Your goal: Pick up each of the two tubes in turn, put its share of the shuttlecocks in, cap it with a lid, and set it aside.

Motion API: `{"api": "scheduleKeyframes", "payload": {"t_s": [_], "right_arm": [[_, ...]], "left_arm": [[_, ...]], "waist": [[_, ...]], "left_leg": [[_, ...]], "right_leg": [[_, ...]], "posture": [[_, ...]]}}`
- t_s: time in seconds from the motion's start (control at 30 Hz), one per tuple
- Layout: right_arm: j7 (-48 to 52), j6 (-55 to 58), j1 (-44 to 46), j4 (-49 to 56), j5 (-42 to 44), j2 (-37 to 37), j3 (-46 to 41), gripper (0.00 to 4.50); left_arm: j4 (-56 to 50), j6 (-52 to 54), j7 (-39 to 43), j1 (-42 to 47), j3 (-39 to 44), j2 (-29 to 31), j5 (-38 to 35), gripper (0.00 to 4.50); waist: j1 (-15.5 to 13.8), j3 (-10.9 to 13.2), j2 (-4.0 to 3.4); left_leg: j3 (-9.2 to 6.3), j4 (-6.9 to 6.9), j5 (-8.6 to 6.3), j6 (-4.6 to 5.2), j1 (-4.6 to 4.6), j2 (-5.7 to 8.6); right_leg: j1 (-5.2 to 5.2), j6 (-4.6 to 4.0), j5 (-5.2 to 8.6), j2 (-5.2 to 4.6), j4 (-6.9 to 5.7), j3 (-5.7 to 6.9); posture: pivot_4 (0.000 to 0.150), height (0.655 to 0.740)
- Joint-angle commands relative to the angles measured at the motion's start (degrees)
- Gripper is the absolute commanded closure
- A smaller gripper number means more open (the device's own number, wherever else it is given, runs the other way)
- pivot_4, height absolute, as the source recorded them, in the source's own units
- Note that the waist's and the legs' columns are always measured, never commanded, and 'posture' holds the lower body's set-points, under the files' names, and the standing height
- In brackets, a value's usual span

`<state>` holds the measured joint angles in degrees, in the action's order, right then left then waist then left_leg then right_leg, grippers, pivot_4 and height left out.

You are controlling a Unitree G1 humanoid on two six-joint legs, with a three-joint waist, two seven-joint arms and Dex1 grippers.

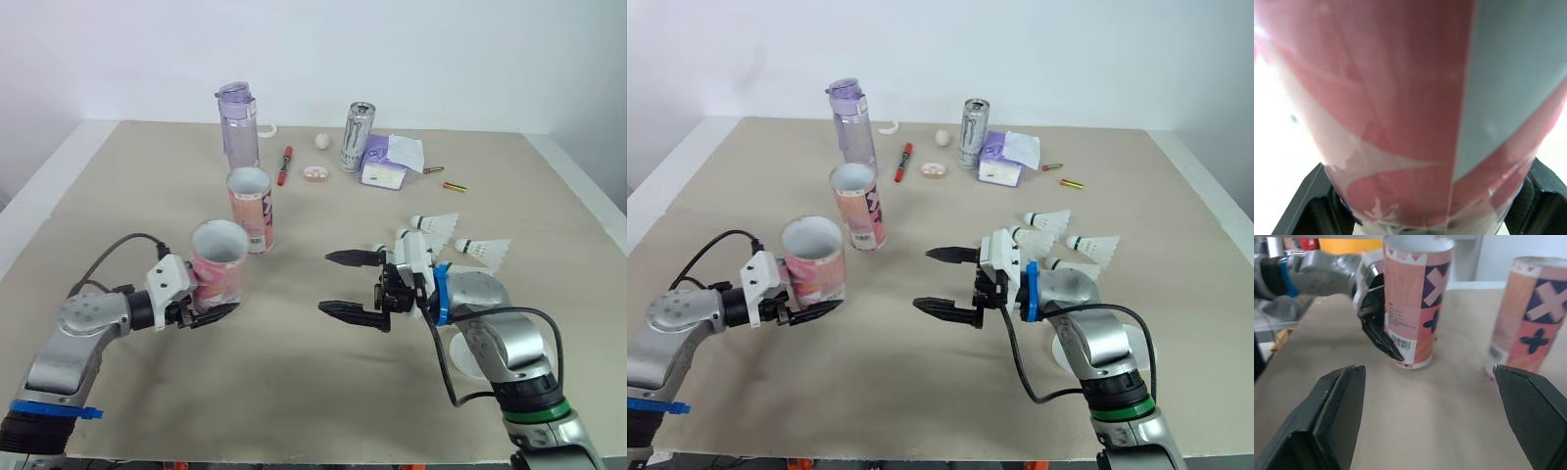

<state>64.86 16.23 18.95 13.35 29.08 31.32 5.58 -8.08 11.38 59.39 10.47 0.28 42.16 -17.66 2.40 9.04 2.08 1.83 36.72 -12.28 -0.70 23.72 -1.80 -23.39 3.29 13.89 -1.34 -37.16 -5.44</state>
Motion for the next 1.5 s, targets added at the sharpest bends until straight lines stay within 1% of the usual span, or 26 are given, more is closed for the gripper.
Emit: {"api": "scheduleKeyframes", "payload": {"t_s": [0.03,0.17,0.3,0.43,0.57,0.67,0.73,0.8,1.03,1.2,1.33,1.5], "right_arm": [[0.44,0.52,-4.07,6.84,2.74,3.21,-3.91,0.0],[-1.53,0.28,-8.15,9.11,2.92,4.18,-5.97,0.0],[-4.55,0.21,-12.76,11.31,2.92,4.41,-8.7,0.0],[-8.4,0.39,-17.05,13.41,3.38,3.95,-11.58,0.0],[-10.68,0.19,-19.25,14.54,3.41,3.81,-13.16,0.0],[-11.91,0.19,-20.68,15.35,3.67,3.9,-14.19,0.0],[-12.18,0.09,-21.74,15.72,3.69,4.27,-14.84,0.0],[-12.5,0.6,-23.3,16.31,4.39,4.79,-16.45,0.0],[-13.76,5.31,-32.05,14.72,9.31,9.18,-31.69,0.0],[-15.03,8.11,-36.17,12.67,11.57,9.11,-38.66,0.0],[-15.96,10.02,-38.28,12.04,12.6,7.95,-39.73,0.0],[-17.92,12.03,-39.43,11.63,13.26,6.08,-38.37,0.0]], "left_arm": [[-5.87,7.16,3.93,7.67,-6.67,3.64,2.58,1.07],[-8.27,15.86,6.24,15.53,-12.44,3.94,2.66,1.07],[-9.3,20.9,8.87,23.04,-19.7,3.93,6.05,1.07],[-6.79,21.75,8.0,27.52,-27.36,2.17,13.15,1.07],[-3.76,19.74,5.94,29.17,-30.49,-0.26,17.97,1.07],[-2.93,17.65,5.19,29.4,-30.78,-2.3,19.22,1.07],[-1.81,16.39,4.58,29.49,-30.96,-3.52,20.33,1.07],[-0.67,15.43,4.41,29.68,-31.25,-4.22,21.55,1.07],[1.5,15.07,4.81,30.81,-31.01,-7.77,22.6,1.07],[2.3,14.74,4.25,31.16,-30.76,-10.14,23.15,1.07],[2.54,14.28,4.2,31.14,-30.7,-10.81,23.63,1.07],[2.43,14.25,4.12,31.08,-30.4,-11.34,24.03,1.07]], "waist": [[0.0,0.0,0.0],[-0.07,0.0,0.0],[0.14,0.03,-0.05],[0.01,0.04,-0.06],[-0.63,0.01,-0.13],[-1.01,0.0,-0.16],[-1.14,0.0,-0.17],[-1.35,-0.01,-0.18],[-1.46,-0.06,-0.24],[-1.5,-0.12,-0.36],[-1.5,-0.13,-0.38],[-1.5,-0.14,-0.42]], "left_leg": [[-0.03,0.0,0.0,0.0,0.0,0.01],[-0.2,0.04,0.01,-0.01,0.1,0.07],[-0.25,0.06,0.0,-0.01,0.19,0.1],[-0.29,0.1,0.0,-0.01,0.22,0.08],[-0.33,0.25,0.0,-0.01,0.27,0.13],[-0.32,0.56,0.0,0.0,0.28,0.14],[-0.31,0.75,0.04,0.06,0.3,0.13],[-0.33,0.84,0.15,0.23,0.34,0.21],[-0.22,0.91,0.43,0.61,0.4,0.32],[-0.24,0.91,0.44,0.63,0.49,0.35],[-0.24,0.9,0.44,0.63,0.53,0.36],[-0.28,0.89,0.44,0.63,0.56,0.36]], "right_leg": [[0.0,0.01,0.01,0.01,0.0,0.0],[0.0,0.09,0.08,0.07,-0.01,0.08],[-0.05,0.14,0.13,0.1,-0.01,0.07],[-0.04,0.41,0.31,0.13,-0.02,0.1],[0.02,0.46,0.31,0.09,-0.02,0.14],[0.12,0.56,0.24,0.08,-0.03,0.11],[0.18,0.4,0.23,0.08,-0.04,0.07],[0.24,0.44,0.16,0.06,-0.04,0.01],[0.33,0.56,-0.06,-0.08,0.0,-0.38],[0.35,0.63,-0.02,-0.09,0.0,-0.35],[0.32,0.67,0.02,-0.09,0.01,-0.36],[0.32,0.68,0.04,-0.09,0.01,-0.33]], "posture": [[0.15,0.74],[0.15,0.74],[0.15,0.74],[0.15,0.74],[0.15,0.74],[0.15,0.74],[0.15,0.74],[0.15,0.74],[0.15,0.74],[0.15,0.74],[0.15,0.74],[0.15,0.74]]}}
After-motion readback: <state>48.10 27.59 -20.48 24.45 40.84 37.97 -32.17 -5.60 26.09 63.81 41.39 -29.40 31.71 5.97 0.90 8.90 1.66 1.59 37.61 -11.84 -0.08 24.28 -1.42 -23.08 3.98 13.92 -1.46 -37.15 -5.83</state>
